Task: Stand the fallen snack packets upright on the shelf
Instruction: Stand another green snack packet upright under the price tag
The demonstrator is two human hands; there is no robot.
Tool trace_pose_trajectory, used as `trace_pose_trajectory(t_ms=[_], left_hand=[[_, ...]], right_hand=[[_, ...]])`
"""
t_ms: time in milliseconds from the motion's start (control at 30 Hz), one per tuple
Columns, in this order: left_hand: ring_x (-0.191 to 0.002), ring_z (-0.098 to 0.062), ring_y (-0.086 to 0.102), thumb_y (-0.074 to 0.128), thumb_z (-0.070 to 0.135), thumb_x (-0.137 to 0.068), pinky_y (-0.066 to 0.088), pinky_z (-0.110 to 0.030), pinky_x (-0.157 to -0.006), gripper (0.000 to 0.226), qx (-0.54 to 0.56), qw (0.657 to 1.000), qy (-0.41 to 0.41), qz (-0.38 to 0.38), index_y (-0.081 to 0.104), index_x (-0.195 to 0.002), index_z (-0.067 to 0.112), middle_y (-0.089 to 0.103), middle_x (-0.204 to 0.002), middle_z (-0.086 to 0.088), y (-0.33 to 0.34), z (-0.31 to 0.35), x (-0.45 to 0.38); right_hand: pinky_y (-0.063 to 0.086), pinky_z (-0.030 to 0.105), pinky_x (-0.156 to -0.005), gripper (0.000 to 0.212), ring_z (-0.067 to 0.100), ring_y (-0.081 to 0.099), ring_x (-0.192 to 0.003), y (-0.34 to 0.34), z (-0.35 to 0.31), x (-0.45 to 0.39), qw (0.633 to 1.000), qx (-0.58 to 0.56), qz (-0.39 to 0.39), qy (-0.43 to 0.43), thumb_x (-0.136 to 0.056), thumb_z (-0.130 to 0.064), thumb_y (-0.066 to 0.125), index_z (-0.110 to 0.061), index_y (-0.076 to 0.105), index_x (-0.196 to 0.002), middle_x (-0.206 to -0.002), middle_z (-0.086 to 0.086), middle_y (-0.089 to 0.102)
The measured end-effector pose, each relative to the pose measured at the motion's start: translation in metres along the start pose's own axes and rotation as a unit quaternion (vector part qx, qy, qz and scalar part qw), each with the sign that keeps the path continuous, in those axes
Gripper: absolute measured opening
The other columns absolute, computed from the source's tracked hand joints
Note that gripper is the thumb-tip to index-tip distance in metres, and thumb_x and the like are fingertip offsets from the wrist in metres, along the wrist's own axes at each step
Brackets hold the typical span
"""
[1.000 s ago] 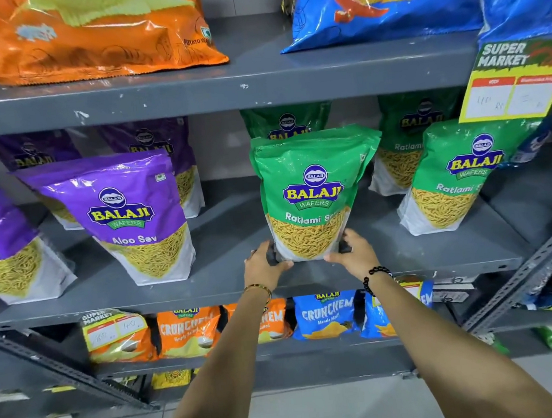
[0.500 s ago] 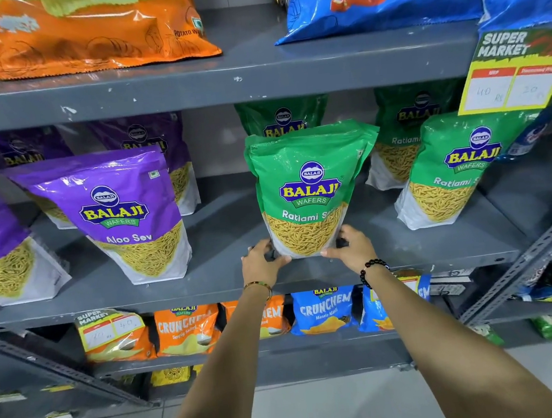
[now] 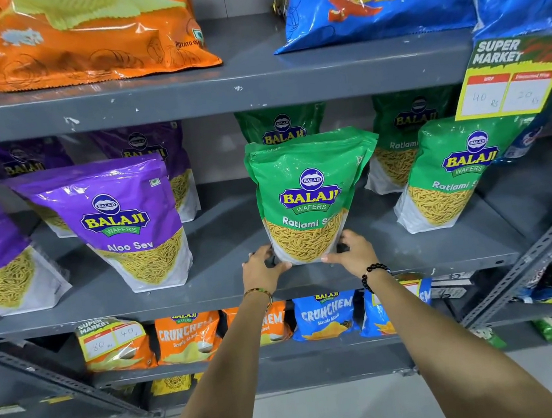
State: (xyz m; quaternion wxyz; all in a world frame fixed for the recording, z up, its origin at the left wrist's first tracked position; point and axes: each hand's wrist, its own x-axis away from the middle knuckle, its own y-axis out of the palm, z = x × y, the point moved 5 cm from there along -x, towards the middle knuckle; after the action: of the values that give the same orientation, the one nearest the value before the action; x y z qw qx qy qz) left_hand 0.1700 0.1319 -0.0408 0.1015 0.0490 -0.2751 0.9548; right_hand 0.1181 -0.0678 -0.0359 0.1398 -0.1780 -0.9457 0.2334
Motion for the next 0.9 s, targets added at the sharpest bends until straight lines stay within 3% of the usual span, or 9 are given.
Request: trace_pose_trajectory(t_ms=[367, 500, 600, 667, 767, 900], left_hand=[[-0.116, -0.034, 0.055, 0.072, 0.027, -0.076, 0.037, -0.054, -0.108, 0.049, -0.01, 1.0, 0.005, -0.005, 0.055, -0.121, 0.016, 0.062, -0.124, -0.011, 0.003, -0.007, -0.004], [-0.131, -0.039, 0.04, 0.07, 0.029, -0.078, 0.033, -0.055, -0.11, 0.064, -0.055, 0.998, 0.011, -0.023, 0.042, -0.135, 0.017, 0.049, -0.139, -0.015, 0.003, -0.012, -0.003], [-0.141, -0.034, 0.023, 0.064, 0.036, -0.082, 0.021, -0.049, -0.118, 0.075, -0.154, 0.988, 0.028, -0.002, 0.028, -0.143, 0.011, 0.033, -0.15, -0.014, 0.002, -0.019, 0.006], [-0.145, -0.029, 0.016, 0.051, 0.044, -0.089, 0.012, -0.041, -0.121, 0.073, -0.221, 0.974, 0.041, 0.021, 0.021, -0.145, 0.008, 0.024, -0.155, -0.012, 0.006, -0.022, 0.018], [-0.145, -0.026, 0.017, 0.043, 0.043, -0.092, 0.011, -0.037, -0.121, 0.065, -0.227, 0.97, 0.074, 0.042, 0.026, -0.143, 0.006, 0.028, -0.154, -0.011, 0.018, -0.023, 0.041], [-0.145, -0.022, 0.02, 0.039, 0.043, -0.094, 0.012, -0.033, -0.121, 0.057, -0.267, 0.95, 0.16, 0.01, 0.034, -0.141, 0.011, 0.031, -0.153, -0.007, 0.057, -0.011, 0.068]], right_hand=[[0.044, 0.028, -0.086, 0.049, 0.019, 0.059, -0.1, 0.001, 0.001, -0.001, 1.0, -0.01, 0.0, -0.005, -0.066, -0.016, 0.081, -0.01, 0.06, -0.11, -0.118, 0.009, 0.067], [0.047, 0.031, -0.092, 0.056, 0.026, 0.06, -0.114, -0.001, 0.003, 0.006, 0.999, -0.031, 0.001, -0.006, -0.067, -0.012, 0.08, -0.009, 0.056, -0.118, -0.122, 0.009, 0.065], [0.039, 0.038, -0.106, 0.079, 0.028, 0.044, -0.131, -0.009, 0.011, 0.018, 0.999, 0.008, 0.039, 0.002, -0.071, -0.013, 0.078, -0.009, 0.038, -0.139, -0.141, 0.011, 0.049], [0.038, 0.04, -0.108, 0.081, 0.029, 0.039, -0.135, -0.016, 0.021, 0.026, 0.997, 0.052, 0.059, 0.007, -0.075, -0.016, 0.075, -0.013, 0.032, -0.143, -0.147, 0.012, 0.042], [0.035, 0.042, -0.11, 0.077, 0.029, 0.035, -0.138, -0.031, 0.038, 0.039, 0.993, 0.081, 0.087, 0.022, -0.078, -0.018, 0.071, -0.013, 0.031, -0.144, -0.148, 0.014, 0.039], [0.036, 0.046, -0.109, 0.068, 0.03, 0.036, -0.137, -0.059, 0.058, 0.052, 0.989, 0.063, 0.128, 0.034, -0.082, -0.012, 0.066, -0.009, 0.035, -0.142, -0.146, 0.016, 0.041]])
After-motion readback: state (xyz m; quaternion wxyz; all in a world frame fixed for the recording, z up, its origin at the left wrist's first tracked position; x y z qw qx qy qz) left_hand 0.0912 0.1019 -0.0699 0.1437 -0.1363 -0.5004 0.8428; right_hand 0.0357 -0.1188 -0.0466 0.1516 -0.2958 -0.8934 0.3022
